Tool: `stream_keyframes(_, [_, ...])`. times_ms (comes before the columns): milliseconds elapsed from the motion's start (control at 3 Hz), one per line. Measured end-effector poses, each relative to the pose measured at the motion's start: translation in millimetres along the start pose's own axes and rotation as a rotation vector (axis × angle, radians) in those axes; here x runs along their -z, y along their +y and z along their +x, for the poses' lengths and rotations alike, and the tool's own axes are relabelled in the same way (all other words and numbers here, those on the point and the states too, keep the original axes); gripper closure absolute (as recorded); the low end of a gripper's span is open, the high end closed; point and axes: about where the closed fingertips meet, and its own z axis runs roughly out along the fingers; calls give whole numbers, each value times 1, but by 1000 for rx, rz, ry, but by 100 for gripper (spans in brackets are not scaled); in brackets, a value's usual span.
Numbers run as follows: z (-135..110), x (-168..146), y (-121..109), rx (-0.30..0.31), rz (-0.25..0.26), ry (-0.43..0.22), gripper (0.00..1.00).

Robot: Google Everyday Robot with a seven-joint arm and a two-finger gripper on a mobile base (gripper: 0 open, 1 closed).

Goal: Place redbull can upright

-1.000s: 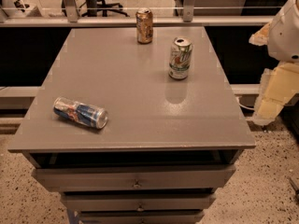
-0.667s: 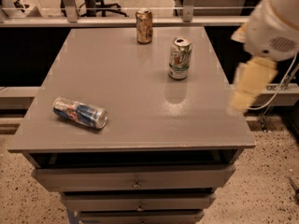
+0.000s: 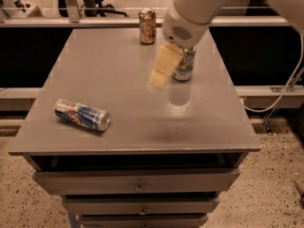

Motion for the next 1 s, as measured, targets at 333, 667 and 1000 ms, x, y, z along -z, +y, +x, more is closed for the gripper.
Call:
stream_keyframes(333, [-69,-27,-1,-59,-44,-43,0])
stream_keyframes(667, [-69,-27,-1,-59,-44,-43,0])
stream_keyframes(1000, [-92,-38,25,-70,-86,-90,0])
